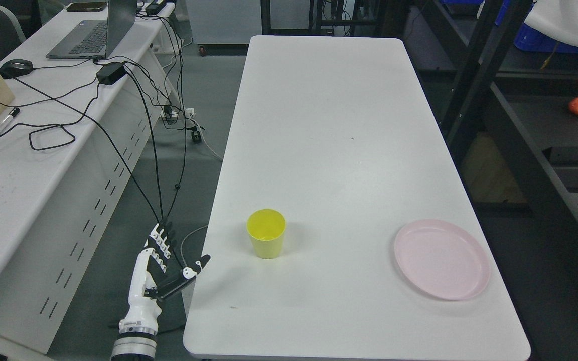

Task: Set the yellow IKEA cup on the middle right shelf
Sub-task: 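Raise the left hand and open it beside the yellow cup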

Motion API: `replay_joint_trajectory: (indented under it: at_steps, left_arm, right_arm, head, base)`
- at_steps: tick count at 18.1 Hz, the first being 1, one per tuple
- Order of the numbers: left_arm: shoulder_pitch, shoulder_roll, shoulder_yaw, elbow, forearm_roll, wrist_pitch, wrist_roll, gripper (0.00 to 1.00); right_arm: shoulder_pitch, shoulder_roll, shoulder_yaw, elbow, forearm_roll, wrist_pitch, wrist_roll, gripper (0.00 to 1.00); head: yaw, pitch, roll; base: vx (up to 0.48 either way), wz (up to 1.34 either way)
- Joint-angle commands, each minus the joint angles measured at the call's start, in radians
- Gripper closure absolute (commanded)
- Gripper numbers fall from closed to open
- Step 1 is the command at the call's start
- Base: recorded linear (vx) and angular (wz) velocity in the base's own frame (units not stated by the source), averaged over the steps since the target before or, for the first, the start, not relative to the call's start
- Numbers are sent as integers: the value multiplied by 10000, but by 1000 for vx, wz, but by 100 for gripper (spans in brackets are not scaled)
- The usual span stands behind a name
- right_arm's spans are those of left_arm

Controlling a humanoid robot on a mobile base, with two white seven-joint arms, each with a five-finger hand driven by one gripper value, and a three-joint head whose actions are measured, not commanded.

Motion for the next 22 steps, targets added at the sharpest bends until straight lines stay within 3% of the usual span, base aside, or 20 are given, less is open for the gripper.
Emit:
replay_joint_trajectory:
  at_steps: [1, 5, 10, 17, 22]
  left_arm:
    - [-37, 175, 315, -153, 25, -499, -264, 1]
    - [-68, 175, 299, 45, 25, -440, -312, 1]
    - [-1354, 175, 223, 1133, 804, -470, -343, 2]
    - [-2214, 175, -267, 2023, 1587, -394, -1677, 3]
    - [-2598, 175, -1816, 2774, 1973, -256, -1984, 4]
  right_arm:
    - [139, -175, 169, 0, -245, 3, 3, 1]
    - [139, -175, 169, 0, -245, 3, 3, 1]
    - [139, -175, 169, 0, -245, 3, 3, 1]
    - [139, -175, 169, -15, -245, 3, 3, 1]
    - [139, -175, 169, 0, -245, 3, 3, 1]
  head:
    - [0, 0, 0]
    - [0, 0, 0]
    - [0, 0, 0]
    - [0, 0, 0]
    - [0, 0, 0]
  base:
    - [0, 0]
    - [0, 0]
    - [0, 0]
    - [0, 0]
    - [0, 0]
